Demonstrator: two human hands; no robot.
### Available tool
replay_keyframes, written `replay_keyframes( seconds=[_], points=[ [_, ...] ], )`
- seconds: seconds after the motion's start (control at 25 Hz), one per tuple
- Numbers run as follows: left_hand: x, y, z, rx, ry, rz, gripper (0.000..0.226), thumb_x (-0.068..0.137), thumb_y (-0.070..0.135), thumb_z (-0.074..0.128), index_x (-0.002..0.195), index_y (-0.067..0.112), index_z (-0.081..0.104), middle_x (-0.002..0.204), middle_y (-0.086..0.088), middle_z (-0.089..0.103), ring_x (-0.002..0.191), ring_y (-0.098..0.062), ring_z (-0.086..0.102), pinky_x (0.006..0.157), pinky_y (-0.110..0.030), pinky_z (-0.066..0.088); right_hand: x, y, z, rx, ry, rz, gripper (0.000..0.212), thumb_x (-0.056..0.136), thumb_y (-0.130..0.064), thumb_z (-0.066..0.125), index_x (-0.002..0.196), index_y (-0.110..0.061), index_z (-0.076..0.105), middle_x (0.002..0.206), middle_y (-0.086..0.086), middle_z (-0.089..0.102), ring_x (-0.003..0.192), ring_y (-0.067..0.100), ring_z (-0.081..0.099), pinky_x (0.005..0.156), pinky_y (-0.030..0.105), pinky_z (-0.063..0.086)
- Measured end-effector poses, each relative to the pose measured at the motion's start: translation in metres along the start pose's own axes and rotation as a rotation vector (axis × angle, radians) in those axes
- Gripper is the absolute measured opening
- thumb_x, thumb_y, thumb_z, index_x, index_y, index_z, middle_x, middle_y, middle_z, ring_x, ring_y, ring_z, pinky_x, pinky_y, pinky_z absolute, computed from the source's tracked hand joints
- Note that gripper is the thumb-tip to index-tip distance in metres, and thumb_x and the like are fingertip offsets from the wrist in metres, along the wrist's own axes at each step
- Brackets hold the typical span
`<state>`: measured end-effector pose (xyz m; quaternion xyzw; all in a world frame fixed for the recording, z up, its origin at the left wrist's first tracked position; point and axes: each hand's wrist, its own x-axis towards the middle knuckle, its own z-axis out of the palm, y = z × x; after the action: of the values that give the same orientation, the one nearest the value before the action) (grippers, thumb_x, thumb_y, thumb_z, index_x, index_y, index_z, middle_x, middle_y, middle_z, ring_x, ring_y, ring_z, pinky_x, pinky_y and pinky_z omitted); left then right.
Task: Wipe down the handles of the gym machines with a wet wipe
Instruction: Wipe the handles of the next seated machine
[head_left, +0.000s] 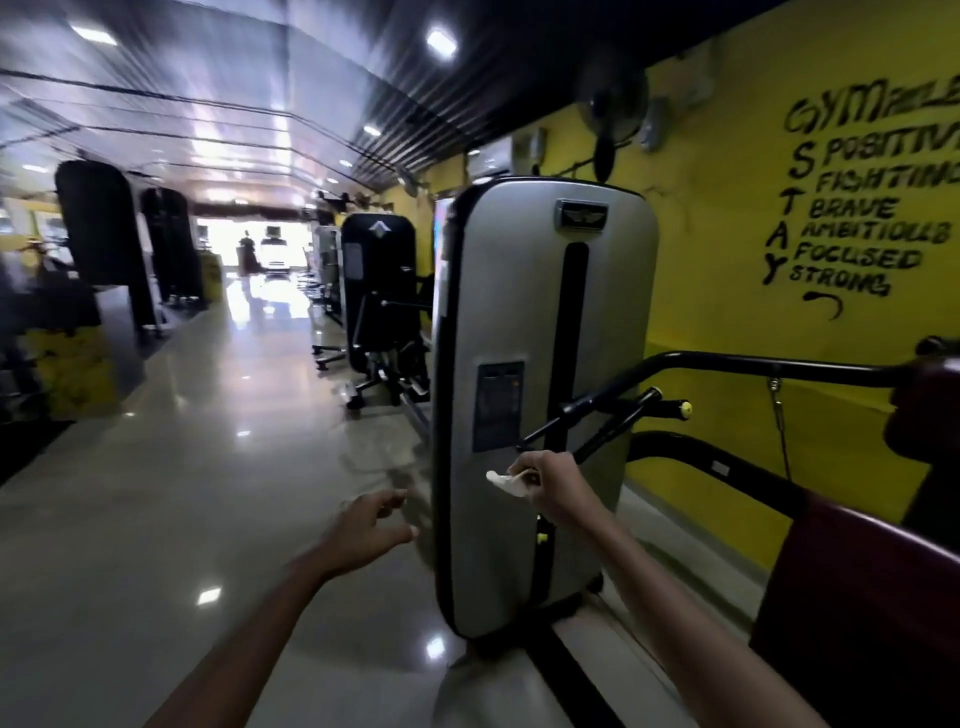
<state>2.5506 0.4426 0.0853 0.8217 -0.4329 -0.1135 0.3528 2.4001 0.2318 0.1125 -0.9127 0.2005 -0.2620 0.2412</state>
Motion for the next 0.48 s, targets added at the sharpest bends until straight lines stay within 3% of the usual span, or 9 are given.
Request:
replay_keyframes(
  seconds=[0.08, 0.16, 0.28, 0.4, 0.48],
  points=[
    [0.054, -0.005, 0.008, -0.028, -0.064, 0.082, 0.065, 0.068, 0.043, 0.07, 0.124, 0.012, 0.058, 0.118, 0.002, 0.062, 0.115, -0.016, 0.058, 0.083, -0.011, 0.042, 0.023, 0.027, 0.003, -0.046, 0.064, 0.096, 0.018, 0.08, 0.001, 0.063, 0.095, 0.0, 0.071, 0.092, 0.016, 0.071, 0.087, 0.024, 0.066, 0.072, 0.026, 0.049],
    [0.107, -0.013, 0.017, -0.071, -0.122, 0.159, 0.073, 0.063, 0.05, 0.069, 0.126, 0.013, 0.057, 0.122, -0.001, 0.062, 0.115, -0.016, 0.057, 0.09, -0.019, 0.047, 0.046, 0.048, 0.009, -0.105, 0.127, 0.18, 0.024, 0.079, 0.005, 0.06, 0.099, -0.003, 0.071, 0.097, 0.012, 0.071, 0.089, 0.022, 0.066, 0.065, 0.016, 0.044],
    [0.184, -0.02, 0.026, -0.076, -0.252, 0.242, 0.064, 0.08, 0.033, 0.073, 0.135, 0.012, 0.049, 0.132, -0.001, 0.054, 0.123, -0.013, 0.05, 0.1, -0.022, 0.04, 0.08, 0.069, 0.014, -0.131, 0.222, 0.301, 0.027, 0.079, 0.008, 0.06, 0.1, -0.004, 0.071, 0.096, 0.011, 0.071, 0.086, 0.02, 0.066, 0.067, 0.018, 0.046],
    [0.255, -0.017, 0.035, -0.08, -0.337, 0.354, 0.059, 0.084, 0.028, 0.07, 0.136, 0.013, 0.047, 0.134, 0.002, 0.051, 0.126, -0.012, 0.047, 0.103, -0.021, 0.036, 0.107, 0.085, 0.015, -0.197, 0.302, 0.417, 0.03, 0.079, 0.012, 0.057, 0.101, -0.004, 0.07, 0.094, 0.011, 0.069, 0.075, 0.013, 0.059, 0.056, 0.005, 0.041],
    [0.289, -0.012, 0.044, -0.109, -0.368, 0.402, 0.057, 0.084, 0.027, 0.07, 0.134, 0.013, 0.049, 0.133, 0.002, 0.052, 0.126, -0.012, 0.047, 0.104, -0.024, 0.037, 0.119, 0.094, 0.01, -0.234, 0.363, 0.459, 0.029, 0.079, 0.011, 0.057, 0.099, -0.005, 0.07, 0.093, 0.01, 0.069, 0.076, 0.011, 0.057, 0.058, 0.005, 0.039]
  ],
)
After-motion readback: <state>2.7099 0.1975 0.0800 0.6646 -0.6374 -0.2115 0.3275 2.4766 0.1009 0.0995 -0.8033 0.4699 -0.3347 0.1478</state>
